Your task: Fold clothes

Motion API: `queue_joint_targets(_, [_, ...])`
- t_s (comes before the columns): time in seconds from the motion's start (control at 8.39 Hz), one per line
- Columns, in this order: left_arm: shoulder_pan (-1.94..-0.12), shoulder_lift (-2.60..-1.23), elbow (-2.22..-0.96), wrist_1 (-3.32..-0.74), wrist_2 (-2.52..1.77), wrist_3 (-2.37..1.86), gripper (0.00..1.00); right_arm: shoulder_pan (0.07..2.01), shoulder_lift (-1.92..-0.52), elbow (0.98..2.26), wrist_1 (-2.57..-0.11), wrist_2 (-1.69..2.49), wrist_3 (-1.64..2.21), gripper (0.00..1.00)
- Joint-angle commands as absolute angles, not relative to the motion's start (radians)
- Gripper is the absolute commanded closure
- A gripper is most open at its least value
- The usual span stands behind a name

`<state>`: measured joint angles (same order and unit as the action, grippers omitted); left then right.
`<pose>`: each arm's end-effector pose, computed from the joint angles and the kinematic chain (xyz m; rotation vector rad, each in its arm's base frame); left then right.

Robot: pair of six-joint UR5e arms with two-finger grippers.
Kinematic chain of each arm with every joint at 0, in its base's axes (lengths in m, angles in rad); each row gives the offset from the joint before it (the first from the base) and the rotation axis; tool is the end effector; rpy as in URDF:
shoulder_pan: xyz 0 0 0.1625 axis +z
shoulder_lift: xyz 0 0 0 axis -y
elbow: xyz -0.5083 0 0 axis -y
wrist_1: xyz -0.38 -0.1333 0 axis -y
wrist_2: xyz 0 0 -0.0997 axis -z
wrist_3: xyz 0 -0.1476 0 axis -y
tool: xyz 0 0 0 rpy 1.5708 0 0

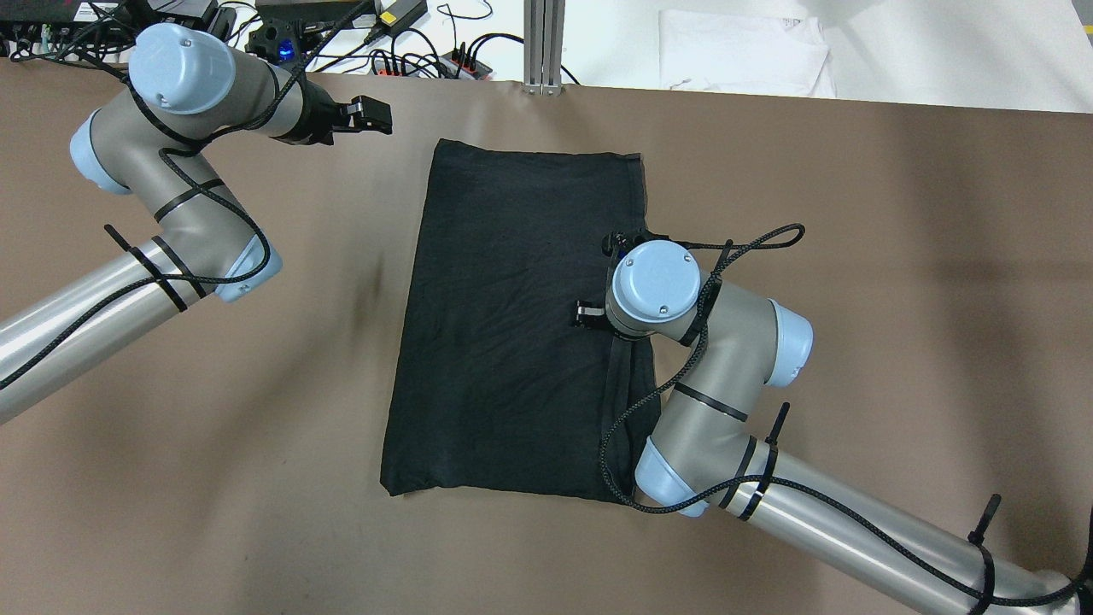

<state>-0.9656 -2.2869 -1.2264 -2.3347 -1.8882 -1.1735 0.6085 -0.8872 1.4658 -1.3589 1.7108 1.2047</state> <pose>0.4158 -0.7543 0.3766 0.4914 1.0558 -0.3229 -0.6028 -0.5573 0.3807 0.2526 -0.7603 0.1740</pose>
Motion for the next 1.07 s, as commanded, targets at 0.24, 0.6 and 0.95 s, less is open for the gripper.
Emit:
queue_joint_targets(0.24, [-0.960, -2.283, -1.232, -2.336, -1.868, -1.181, 0.00, 0.618, -0.962, 1.497, -1.359, 1.718, 1.190, 0.06])
queue_joint_targets(0.6, [-0.959, -2.283, -1.232, -2.336, -1.868, -1.180, 0.00, 0.641, -1.136, 1.641, -1.358, 1.723, 1.068, 0.06])
queue_joint_targets(0.95, [-0.960, -2.279, -1.233, -2.336, -1.867, -1.180, 0.00, 0.681, -1.246, 1.836, -1.364, 1.780, 0.988, 0.06])
